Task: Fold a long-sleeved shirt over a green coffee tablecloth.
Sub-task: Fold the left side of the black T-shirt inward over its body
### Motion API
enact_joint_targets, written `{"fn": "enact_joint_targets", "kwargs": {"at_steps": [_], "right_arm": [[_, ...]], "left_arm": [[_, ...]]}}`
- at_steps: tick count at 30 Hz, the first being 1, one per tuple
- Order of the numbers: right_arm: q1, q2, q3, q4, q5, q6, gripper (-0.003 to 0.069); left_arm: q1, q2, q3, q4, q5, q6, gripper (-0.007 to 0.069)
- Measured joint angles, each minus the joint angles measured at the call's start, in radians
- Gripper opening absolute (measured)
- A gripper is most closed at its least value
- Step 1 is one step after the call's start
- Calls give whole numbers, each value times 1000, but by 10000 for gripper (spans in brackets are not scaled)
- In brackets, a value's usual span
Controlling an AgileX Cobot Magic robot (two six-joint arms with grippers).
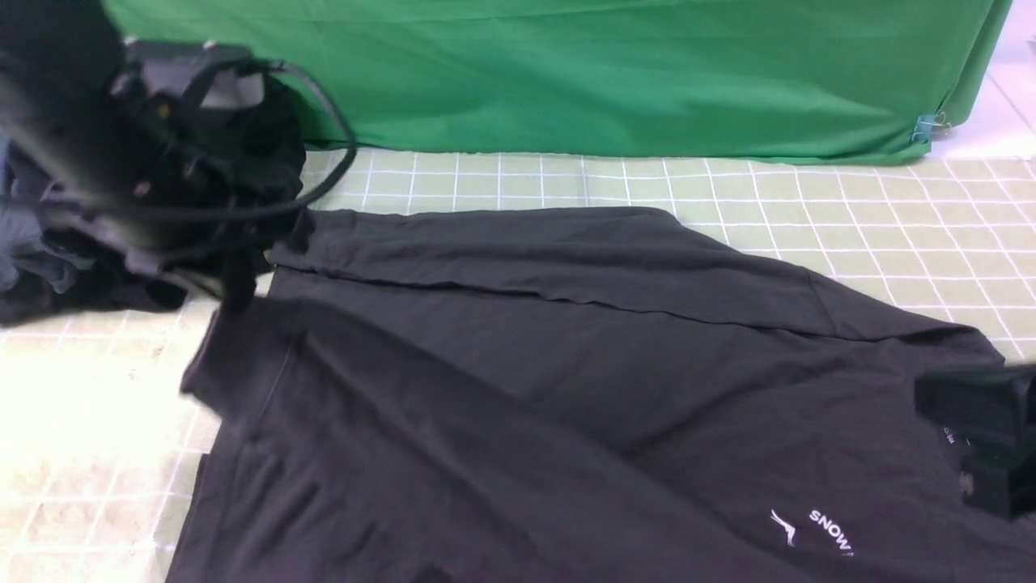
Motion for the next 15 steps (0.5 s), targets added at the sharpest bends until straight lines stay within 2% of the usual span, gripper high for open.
{"fn": "enact_joint_targets", "kwargs": {"at_steps": [4,6,10,13,15], "right_arm": [[0,60,-58,8,183,-21,10],[0,113,-108,16,280,-72,11],[24,211,-144,66,349,-177,42],[109,310,-144,72,359,-201,126],[193,388,-144,59,335,-185,220]], "left_arm": [[20,124,-83,24,0,9,6],[39,202,-134,24,2,9,6],[50,281,-181,18,9,10,7],[50,304,-183,18,10,11,7],[50,315,-185,27,13,9,7]]}}
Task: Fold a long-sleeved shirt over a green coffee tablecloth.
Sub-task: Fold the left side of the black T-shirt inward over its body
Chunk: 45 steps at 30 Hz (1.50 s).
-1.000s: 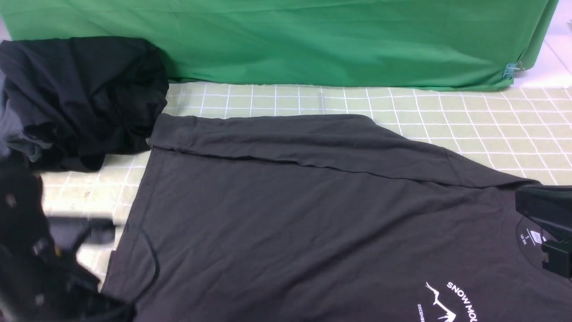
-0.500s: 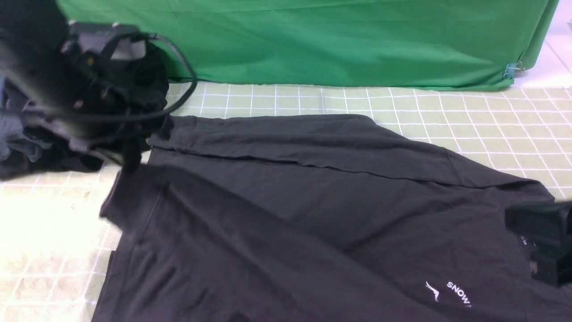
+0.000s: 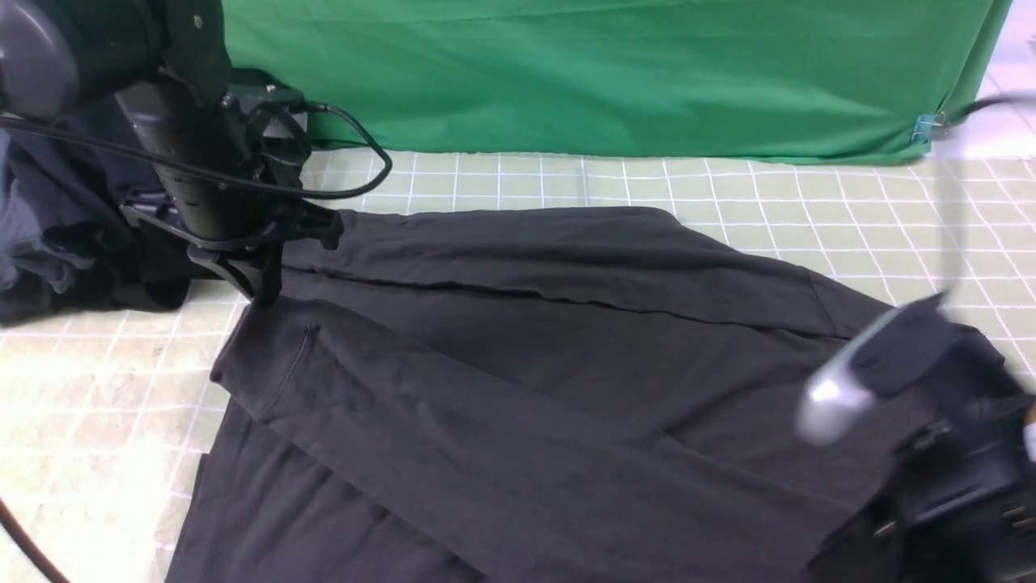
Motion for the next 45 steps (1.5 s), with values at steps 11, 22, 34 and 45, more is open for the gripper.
{"fn": "enact_joint_targets", "kwargs": {"at_steps": [11,22,34,45], "right_arm": [[314,285,0,-215,-108,186,387],[335,383,0,-226,-180,203,267],[392,383,-1,-239,-70,296,14],[482,331,-1,-244,-26,413,14]], "left_arm": [[0,5,0,1,10,-11,8],[0,5,0,-10,10,-16,8],[0,5,0,-54,52,-13,8],[0,5,0,-52,65,-9,8]]}}
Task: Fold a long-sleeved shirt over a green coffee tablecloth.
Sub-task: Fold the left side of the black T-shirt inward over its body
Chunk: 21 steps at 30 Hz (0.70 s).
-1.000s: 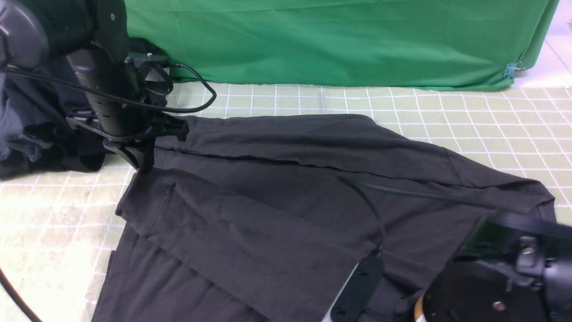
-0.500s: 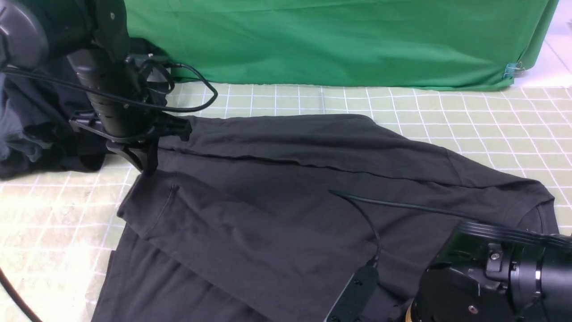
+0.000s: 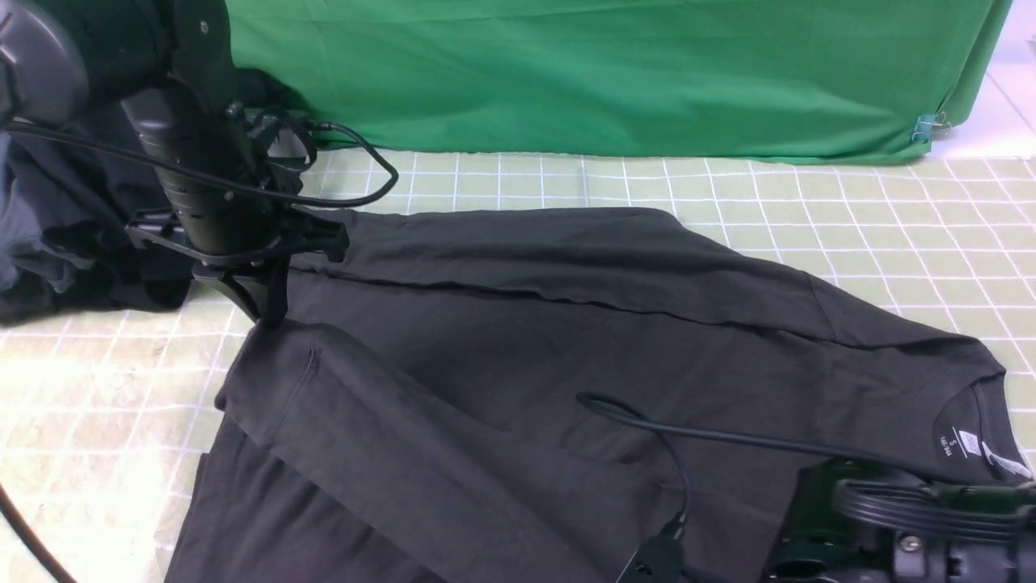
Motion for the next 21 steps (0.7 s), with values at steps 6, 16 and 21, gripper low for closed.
{"fn": "enact_joint_targets", "kwargs": {"at_steps": [6,16,21], "right_arm": [[1,-11,0,0,24,14,73],[2,-73,0,-2,80,-5,293],[-2,-176,0,-53,85,18,213]], "left_arm": [[0,2,0,9,1,0,8],[0,43,-1,41,-20,15,8],[0,44,-1,42,-37,26,14]]}}
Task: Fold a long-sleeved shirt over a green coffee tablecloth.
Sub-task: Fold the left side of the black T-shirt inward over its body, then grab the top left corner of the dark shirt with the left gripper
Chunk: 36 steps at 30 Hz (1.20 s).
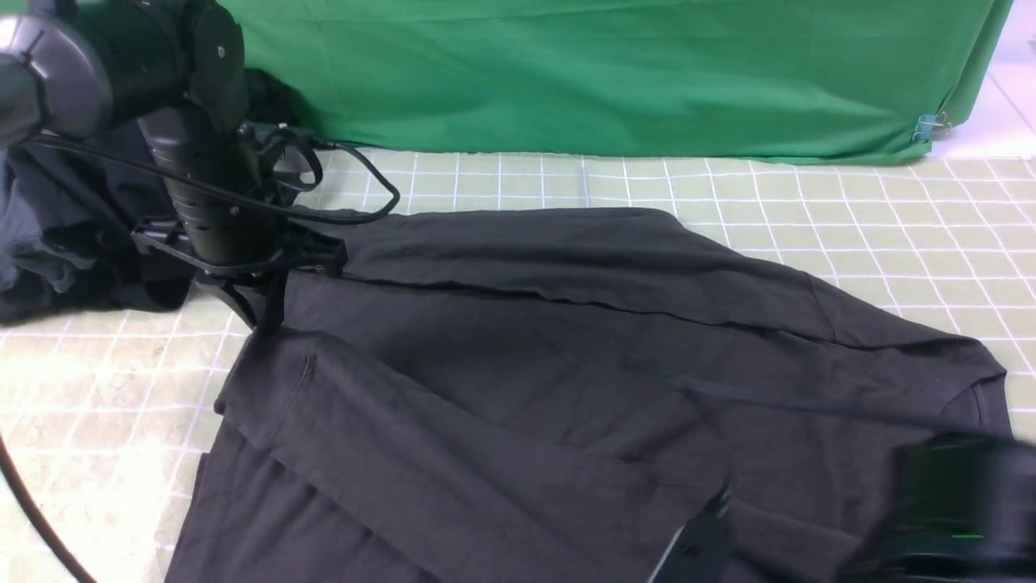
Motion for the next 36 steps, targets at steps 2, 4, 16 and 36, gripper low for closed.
{"fn": "enact_joint_targets", "kwargs": {"at_steps": [2,4,16,36], "right_arm": [[-22,-65,0,-48,1,39,169],[-57,-107,0,-71,2,56,152],[-287,-225,0,-93,-9,71,155],[-294,-225,0,-94,-31,70,172]], "left_arm": [[0,0,0,2,-11,11,31],[0,0,0,6,-14,16,72],[43,24,-53,12,-222,-142,416],[73,347,-334,90,-330,-159,422]]}}
